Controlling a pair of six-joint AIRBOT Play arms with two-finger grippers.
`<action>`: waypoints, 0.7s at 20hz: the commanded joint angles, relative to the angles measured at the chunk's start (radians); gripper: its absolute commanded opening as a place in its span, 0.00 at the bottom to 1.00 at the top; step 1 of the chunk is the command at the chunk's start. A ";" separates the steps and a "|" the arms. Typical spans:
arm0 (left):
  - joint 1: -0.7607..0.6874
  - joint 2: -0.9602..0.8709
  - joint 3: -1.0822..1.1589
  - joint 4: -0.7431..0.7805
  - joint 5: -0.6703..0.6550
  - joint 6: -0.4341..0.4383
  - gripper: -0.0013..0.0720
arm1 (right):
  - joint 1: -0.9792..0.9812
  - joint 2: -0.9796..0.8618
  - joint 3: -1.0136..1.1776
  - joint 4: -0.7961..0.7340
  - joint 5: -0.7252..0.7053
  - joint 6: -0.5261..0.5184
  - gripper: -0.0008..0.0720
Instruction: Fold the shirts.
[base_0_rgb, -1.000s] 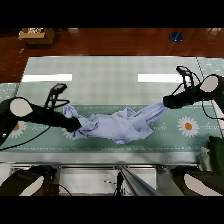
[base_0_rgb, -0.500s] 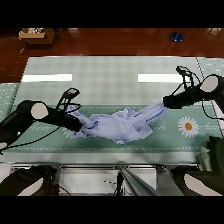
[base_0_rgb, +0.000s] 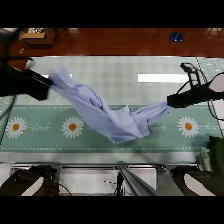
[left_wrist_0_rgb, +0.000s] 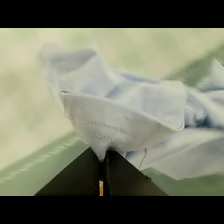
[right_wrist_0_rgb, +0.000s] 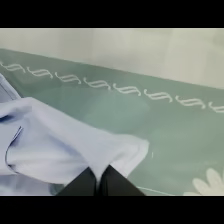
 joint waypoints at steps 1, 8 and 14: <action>0.092 0.080 0.167 0.138 -0.086 -0.050 0.05 | 0.000 0.143 0.120 -0.039 0.008 -0.002 0.05; 0.257 0.200 0.213 0.262 -0.152 -0.082 0.05 | 0.000 0.403 0.523 -0.488 0.023 0.118 0.05; 0.265 0.247 0.213 -0.021 -0.190 -0.082 0.05 | 0.000 0.437 0.593 -0.269 0.307 0.116 0.05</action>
